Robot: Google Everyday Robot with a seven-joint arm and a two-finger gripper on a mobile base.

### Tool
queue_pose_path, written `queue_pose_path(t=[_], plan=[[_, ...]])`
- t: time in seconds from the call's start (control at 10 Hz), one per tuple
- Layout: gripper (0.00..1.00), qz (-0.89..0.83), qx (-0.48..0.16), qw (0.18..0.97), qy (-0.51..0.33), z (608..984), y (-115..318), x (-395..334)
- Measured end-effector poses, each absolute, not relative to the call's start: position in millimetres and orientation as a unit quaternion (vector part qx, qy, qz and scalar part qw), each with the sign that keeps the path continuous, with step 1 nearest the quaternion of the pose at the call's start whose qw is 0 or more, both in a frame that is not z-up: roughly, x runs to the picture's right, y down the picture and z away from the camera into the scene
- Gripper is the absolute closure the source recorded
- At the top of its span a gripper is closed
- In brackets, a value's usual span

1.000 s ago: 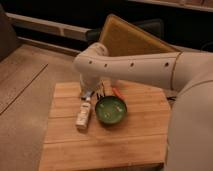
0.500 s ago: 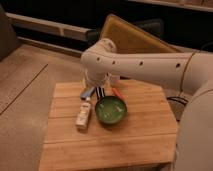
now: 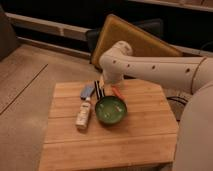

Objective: Drag the pepper across the table

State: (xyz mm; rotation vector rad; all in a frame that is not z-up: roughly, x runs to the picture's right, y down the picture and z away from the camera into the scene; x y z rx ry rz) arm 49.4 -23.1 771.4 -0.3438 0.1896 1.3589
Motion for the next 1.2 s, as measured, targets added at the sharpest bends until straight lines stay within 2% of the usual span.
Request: queue_pose_path(t=[0.4,0.8,1.2], plan=[[0.35,0.626,-0.177,0.756,0.077,795.4,-22.1,95.2],[0.35,0.625,-0.177,0.757,0.077,796.7,-22.0,92.8],[0.35,0.639,-0.16,0.743,0.114,842.2,-19.9,143.2]])
